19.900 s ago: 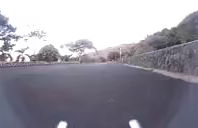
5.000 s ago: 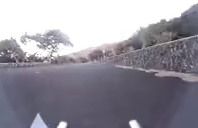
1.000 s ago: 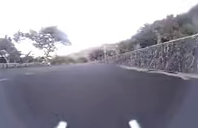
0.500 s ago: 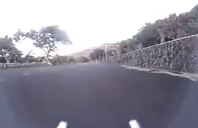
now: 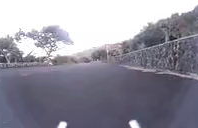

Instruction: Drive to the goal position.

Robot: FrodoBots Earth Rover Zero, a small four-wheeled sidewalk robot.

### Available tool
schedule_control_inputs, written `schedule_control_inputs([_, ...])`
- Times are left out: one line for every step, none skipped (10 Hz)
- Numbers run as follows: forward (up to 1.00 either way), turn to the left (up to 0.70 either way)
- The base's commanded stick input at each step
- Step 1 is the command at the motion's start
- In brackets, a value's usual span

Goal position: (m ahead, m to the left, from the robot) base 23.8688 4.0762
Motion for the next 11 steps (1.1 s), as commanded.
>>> schedule_control_inputs([0.70,0.00])
schedule_control_inputs([0.70,0.00])
schedule_control_inputs([0.70,0.00])
schedule_control_inputs([0.70,0.00])
schedule_control_inputs([0.70,0.00])
schedule_control_inputs([0.70,0.00])
schedule_control_inputs([0.70,0.00])
schedule_control_inputs([0.70,0.00])
schedule_control_inputs([0.70,0.00])
schedule_control_inputs([0.70,0.00])
schedule_control_inputs([0.70,0.00])
